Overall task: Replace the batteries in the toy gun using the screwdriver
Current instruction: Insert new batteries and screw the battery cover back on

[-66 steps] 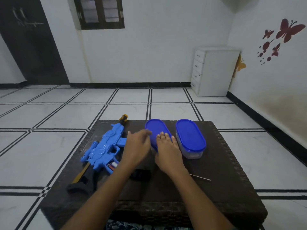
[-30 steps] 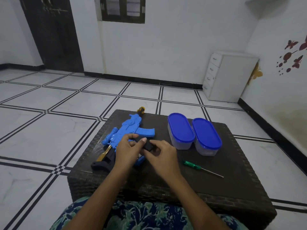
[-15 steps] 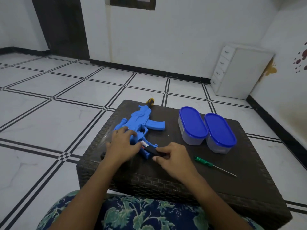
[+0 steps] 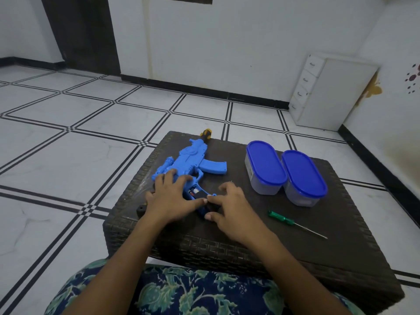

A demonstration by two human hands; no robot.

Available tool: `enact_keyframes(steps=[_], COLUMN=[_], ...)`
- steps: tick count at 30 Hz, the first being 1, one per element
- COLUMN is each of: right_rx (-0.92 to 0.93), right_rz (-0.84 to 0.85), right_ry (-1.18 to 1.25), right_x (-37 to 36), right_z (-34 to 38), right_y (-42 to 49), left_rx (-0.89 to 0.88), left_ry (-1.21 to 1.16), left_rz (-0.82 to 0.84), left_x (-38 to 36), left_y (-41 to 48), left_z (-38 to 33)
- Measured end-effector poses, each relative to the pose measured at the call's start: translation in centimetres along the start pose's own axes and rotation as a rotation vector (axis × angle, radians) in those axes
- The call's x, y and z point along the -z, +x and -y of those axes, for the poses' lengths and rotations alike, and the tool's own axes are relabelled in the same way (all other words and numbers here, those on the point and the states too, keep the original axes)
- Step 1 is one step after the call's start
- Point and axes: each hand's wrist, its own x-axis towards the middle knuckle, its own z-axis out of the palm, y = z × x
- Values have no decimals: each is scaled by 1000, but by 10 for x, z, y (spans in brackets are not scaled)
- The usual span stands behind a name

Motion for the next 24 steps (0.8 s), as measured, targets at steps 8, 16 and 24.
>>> enact_keyframes(steps=[8, 16, 24], right_rx=[69, 98, 79], right_rz=[89, 23, 57], right_ry=[305, 312, 307], right_x=[8, 2, 5], right_z=[-26, -23, -25], right_y=[11, 23, 26], left_rx=[-8, -3, -1], left_ry=[41, 97, 75], left_rz=[50, -38, -38], left_x=[3, -5, -3], left_y=[-5, -6, -4], left_z=[-4, -6, -5])
